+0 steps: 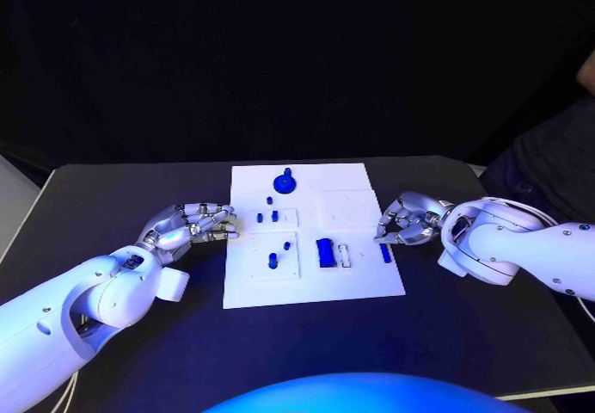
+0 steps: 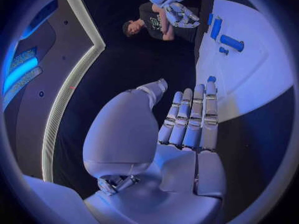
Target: Assemble the parts on the task board
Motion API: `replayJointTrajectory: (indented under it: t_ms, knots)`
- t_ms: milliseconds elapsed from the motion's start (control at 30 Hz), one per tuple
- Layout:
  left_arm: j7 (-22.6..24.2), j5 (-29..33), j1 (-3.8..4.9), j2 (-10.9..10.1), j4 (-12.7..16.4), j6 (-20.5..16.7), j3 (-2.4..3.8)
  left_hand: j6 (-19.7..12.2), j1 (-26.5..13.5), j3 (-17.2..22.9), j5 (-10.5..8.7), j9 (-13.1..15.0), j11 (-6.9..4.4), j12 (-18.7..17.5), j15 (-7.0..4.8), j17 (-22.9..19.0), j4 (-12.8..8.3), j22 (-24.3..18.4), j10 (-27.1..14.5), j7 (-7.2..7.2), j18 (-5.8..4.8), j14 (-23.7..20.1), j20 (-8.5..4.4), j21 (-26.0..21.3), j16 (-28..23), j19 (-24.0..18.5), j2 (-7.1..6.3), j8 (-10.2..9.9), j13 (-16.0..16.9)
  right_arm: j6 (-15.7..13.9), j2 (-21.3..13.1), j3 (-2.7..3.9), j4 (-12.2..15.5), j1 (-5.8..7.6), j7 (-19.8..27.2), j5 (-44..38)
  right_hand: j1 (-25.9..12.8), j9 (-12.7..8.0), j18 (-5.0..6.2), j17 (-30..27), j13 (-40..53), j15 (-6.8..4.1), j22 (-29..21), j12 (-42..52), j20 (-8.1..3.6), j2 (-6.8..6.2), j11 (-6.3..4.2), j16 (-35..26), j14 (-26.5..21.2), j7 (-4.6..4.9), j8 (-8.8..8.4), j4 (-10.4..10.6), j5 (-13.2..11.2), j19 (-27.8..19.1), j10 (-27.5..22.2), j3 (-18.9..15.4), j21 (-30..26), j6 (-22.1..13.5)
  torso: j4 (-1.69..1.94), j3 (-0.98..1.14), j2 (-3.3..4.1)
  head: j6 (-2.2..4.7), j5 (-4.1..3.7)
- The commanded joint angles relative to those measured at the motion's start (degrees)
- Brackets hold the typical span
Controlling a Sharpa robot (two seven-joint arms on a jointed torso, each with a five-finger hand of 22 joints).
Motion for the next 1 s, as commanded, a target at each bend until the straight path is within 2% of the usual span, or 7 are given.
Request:
replayJointTrajectory:
  t_ms: [33,100,167,300,400,567,1000]
  knots:
    - [0.78,-0.26,-0.04,0.15,0.19,0.92,0.06,-0.25,0.04,-0.26,-0.18,-0.07,0.14,0.35,-0.03,0.06,0.13,-0.08,-0.41,1.59,0.71,-0.3,0.06,-0.17,-0.38,0.36,0.49,0.19,0.08,3.98,-0.4,-0.1,0.16,-0.05,-7.33,-5.57,-0.96,-0.16,-0.81,15.09,15.06,-0.29,11.07,0.26,-0.09,-0.75,-0.37,0.36,5.87,-0.03,-0.17,1.14,0.21,4.7,6.13,-0.57,-0.04,0.84,0.07,-0.04,-0.03,-0.02,-0.36]
    - [0.79,-0.26,-0.04,0.12,0.2,0.93,0.06,-0.25,0.04,-0.26,-0.18,-0.07,0.14,0.35,-0.03,0.06,0.13,-0.08,-0.41,1.59,0.71,-0.3,0.06,-0.17,-0.38,0.36,0.49,0.19,0.08,3.9,-0.78,-0.17,0.38,-0.07,-8.91,-6.42,-1.83,-0.27,-0.82,15.09,15.06,-0.34,11.11,0.26,-0.12,-0.92,-0.45,0.36,5.87,-0.13,-0.1,2.19,0.99,4.71,6.13,-1.35,0.01,1.19,0.04,-0.05,-0.05,-0.11,-0.37]
    - [0.79,-0.27,-0.04,0.07,0.21,0.91,0.06,-0.25,0.04,-0.26,-0.18,-0.07,0.14,0.35,-0.03,0.06,0.13,-0.08,-0.41,1.59,0.71,-0.3,0.06,-0.17,-0.38,0.36,0.49,0.19,0.08,3.49,-1.16,-0.24,0.67,-0.1,-10.3,-7.03,-3.23,-0.27,-0.83,15.09,15.06,-0.51,11.16,0.26,-0.22,-1.41,-0.66,0.36,5.87,-0.4,0.27,3.89,3.64,4.72,6.13,-3.2,0.06,1.86,0.04,-0.04,-0.04,-0.23,-0.38]
    - [0.81,-0.27,-0.04,0.03,0.21,0.9,0.06,-0.25,0.04,-0.26,-0.18,-0.07,0.14,0.35,-0.03,0.06,0.13,-0.08,-0.41,1.59,0.71,-0.3,0.06,-0.17,-0.38,0.36,0.49,0.19,0.08,2.17,-1.47,-0.34,1.18,-0.27,-12.29,-8.08,-4.52,-0.16,-0.83,15.09,15.06,-0.76,11.22,0.26,-0.46,-1.27,-0.93,0.36,5.87,-0.7,0.93,4.17,7.53,4.72,6.13,-6.41,0.05,2.35,0.0,0.0,-0.01,-0.17,-0.43]
    - [0.8,-0.27,-0.04,0.01,0.23,0.94,0.06,-0.25,0.04,-0.26,-0.18,-0.07,0.14,0.35,-0.03,0.06,0.13,-0.08,-0.41,1.59,0.71,-0.3,0.06,-0.17,-0.38,0.36,0.49,0.19,0.08,0.79,-1.52,-0.38,1.57,-0.47,-13.6,-9.18,-4.87,0.07,-0.8,15.09,15.06,-0.94,11.17,0.26,-0.61,-1.11,-1.16,0.36,5.87,-0.97,1.58,4.24,7.75,4.71,6.13,-8.66,-0.12,2.75,0.09,0.03,-0.03,-0.18,-0.57]
    - [0.77,-0.27,-0.04,-0.05,0.2,0.9,0.06,-0.29,0.07,-0.3,-0.19,-0.11,0.15,0.4,-0.02,0.08,0.16,-0.16,-0.46,1.61,0.71,-0.32,0.06,-0.17,-0.39,0.36,0.48,0.24,0.08,-0.92,-1.18,-0.43,1.67,-0.92,-15.08,-10.7,-5.72,0.64,-0.8,15.09,15.06,-1.32,11.22,0.26,-0.94,0.22,-1.61,0.36,5.87,-1.48,3.08,4.39,8.75,4.74,6.13,-14.39,-0.16,3.13,0.08,0.04,0.02,-0.11,-0.63]
    - [0.67,-0.27,-0.04,-0.15,0.18,0.99,0.06,-0.3,0.05,-0.31,-0.19,-0.11,0.15,0.42,-0.02,0.08,0.18,-0.18,-0.47,1.61,0.71,-0.33,0.07,-0.17,-0.4,0.36,0.49,0.25,0.08,-1.63,1.74,-0.5,-0.01,-3.52,-15.91,-12.58,-5.32,1.0,-0.74,15.09,15.06,-1.45,11.12,0.26,-1.06,0.79,-1.75,0.36,5.87,-1.65,3.69,4.29,9.34,4.71,6.13,-16.11,-0.47,3.02,0.13,0.01,0.01,-0.3,-0.79]
